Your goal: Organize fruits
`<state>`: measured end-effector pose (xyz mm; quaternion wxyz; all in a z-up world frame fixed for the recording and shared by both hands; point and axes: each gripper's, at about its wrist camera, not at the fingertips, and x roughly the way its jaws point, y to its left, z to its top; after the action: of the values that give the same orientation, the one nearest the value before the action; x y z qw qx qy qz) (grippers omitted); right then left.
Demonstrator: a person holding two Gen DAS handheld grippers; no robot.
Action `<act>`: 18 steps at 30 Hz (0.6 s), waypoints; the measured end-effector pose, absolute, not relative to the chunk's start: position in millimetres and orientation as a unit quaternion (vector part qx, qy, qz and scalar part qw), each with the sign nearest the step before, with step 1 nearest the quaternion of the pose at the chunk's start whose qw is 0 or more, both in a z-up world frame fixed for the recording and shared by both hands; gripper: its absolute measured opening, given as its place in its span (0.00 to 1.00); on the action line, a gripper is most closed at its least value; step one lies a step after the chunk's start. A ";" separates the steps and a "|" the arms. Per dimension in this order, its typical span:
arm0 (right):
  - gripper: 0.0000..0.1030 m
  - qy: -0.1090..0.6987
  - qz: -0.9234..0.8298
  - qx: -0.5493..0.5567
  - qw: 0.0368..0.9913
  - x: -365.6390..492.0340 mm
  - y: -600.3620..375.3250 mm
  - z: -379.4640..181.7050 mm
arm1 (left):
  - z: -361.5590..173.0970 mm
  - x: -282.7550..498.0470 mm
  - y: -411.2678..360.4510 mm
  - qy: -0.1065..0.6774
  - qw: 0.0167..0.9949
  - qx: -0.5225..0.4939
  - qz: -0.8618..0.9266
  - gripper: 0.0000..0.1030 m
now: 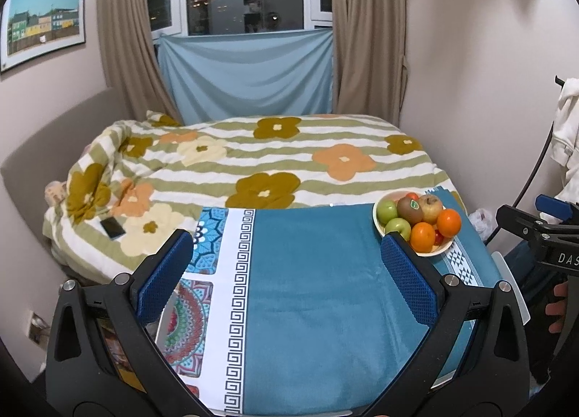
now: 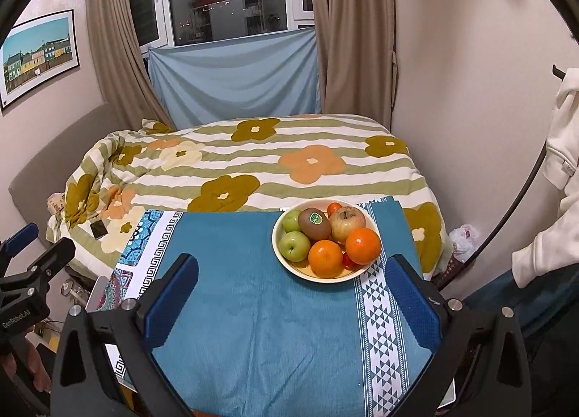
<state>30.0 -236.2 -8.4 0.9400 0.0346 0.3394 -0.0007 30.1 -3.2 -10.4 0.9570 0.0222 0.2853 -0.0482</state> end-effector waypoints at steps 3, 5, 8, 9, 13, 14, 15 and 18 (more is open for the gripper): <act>1.00 0.340 -0.001 0.034 0.940 30.1 -235.5 -8.5 | -10.6 30.1 -2.5 0.286 0.957 0.022 -0.047 1.00; 1.00 0.340 -0.001 0.033 0.940 30.2 -235.1 -9.0 | -10.5 30.3 -2.4 0.286 0.957 0.022 -0.048 1.00; 1.00 0.340 -0.001 0.033 0.940 30.6 -234.7 -8.8 | -10.5 30.4 -2.4 0.285 0.957 0.022 -0.047 1.00; 1.00 0.340 -0.002 0.034 0.940 30.4 -234.5 -8.7 | -10.5 30.9 -1.8 0.285 0.957 0.022 -0.047 1.00; 1.00 0.340 -0.002 0.034 0.940 30.7 -234.3 -8.5 | -10.6 31.1 -1.5 0.285 0.957 0.022 -0.048 1.00; 1.00 0.340 -0.002 0.034 0.940 30.8 -234.3 -8.4 | -10.7 31.2 -1.5 0.285 0.957 0.022 -0.048 1.00; 1.00 0.340 -0.002 0.034 0.940 30.9 -234.2 -8.4 | -10.7 31.1 -1.4 0.285 0.957 0.023 -0.047 1.00; 1.00 0.340 -0.001 0.034 0.940 31.1 -234.3 -8.3 | -10.7 31.2 -1.4 0.285 0.957 0.023 -0.047 1.00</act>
<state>31.1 -234.3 -8.3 0.9398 0.0336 0.3401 -0.0015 31.2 -1.4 -10.7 0.9572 0.0227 0.2848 -0.0466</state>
